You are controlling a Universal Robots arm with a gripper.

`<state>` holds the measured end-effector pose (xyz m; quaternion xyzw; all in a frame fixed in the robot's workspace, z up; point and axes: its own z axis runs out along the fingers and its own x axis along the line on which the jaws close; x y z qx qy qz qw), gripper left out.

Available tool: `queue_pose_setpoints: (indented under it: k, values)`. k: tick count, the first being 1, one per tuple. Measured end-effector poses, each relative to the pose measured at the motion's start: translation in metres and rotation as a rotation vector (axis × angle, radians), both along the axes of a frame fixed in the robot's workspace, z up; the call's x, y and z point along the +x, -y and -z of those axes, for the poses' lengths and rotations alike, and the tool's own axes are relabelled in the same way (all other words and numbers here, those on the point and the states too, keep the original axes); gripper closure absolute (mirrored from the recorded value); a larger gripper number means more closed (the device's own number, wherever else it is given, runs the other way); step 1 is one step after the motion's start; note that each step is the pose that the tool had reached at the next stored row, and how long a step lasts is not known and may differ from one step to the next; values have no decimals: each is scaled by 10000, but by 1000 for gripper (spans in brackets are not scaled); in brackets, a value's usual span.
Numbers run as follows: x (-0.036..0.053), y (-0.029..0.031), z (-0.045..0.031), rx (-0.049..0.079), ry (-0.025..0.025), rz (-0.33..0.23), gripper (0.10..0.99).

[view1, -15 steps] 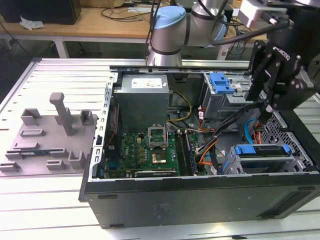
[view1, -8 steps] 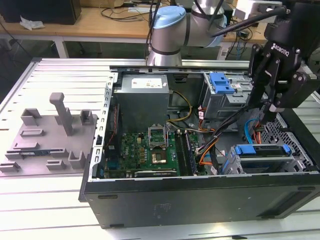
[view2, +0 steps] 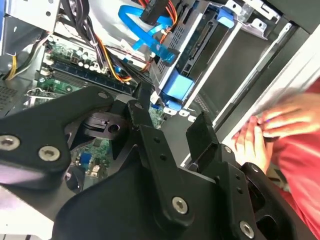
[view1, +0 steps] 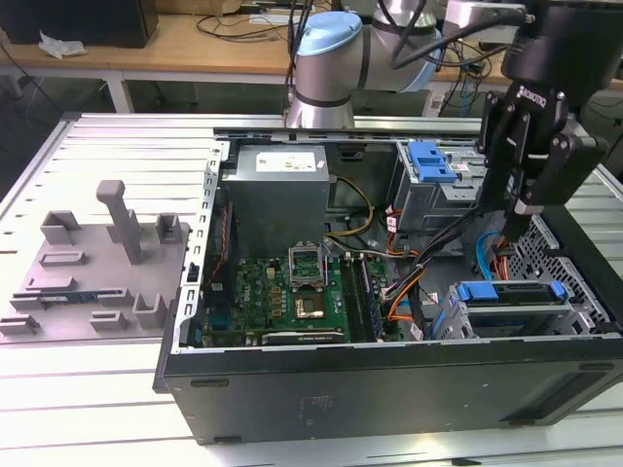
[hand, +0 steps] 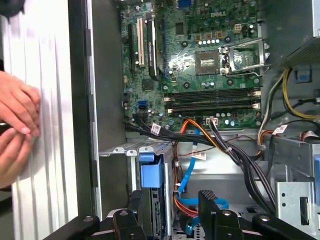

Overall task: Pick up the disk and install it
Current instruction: 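Insert the first disk wire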

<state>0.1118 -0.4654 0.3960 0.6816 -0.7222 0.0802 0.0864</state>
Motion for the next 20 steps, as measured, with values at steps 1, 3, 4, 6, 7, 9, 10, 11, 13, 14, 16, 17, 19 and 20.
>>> queue_pose_setpoints:
  k: [1, 3, 4, 6, 7, 9, 10, 11, 13, 14, 16, 17, 19, 20]
  values:
    - [-4, -35, 3, -134, 0, 0, 525]
    - [-6, -132, 13, -398, 0, 1, 525]
    - [-6, -195, 21, -510, 0, 0, 525]
    - [25, -297, 51, -634, -5, -3, 525]
    - [65, -304, 70, -636, -12, 0, 525]
    - [161, -305, 106, -637, -39, -1, 525]
    - [236, -305, 132, -639, -58, -1, 525]
    - [338, -315, 168, -635, -101, -2, 525]
    - [472, -347, 208, -664, -139, -4, 525]
    - [501, -355, 220, -677, -144, -4, 525]
    - [550, -362, 252, -690, -147, -4, 525]
    - [566, -366, 267, -695, -147, -5, 525]
    - [574, -397, 303, -739, -147, -2, 525]
    - [574, -404, 318, -751, -147, 1, 514]
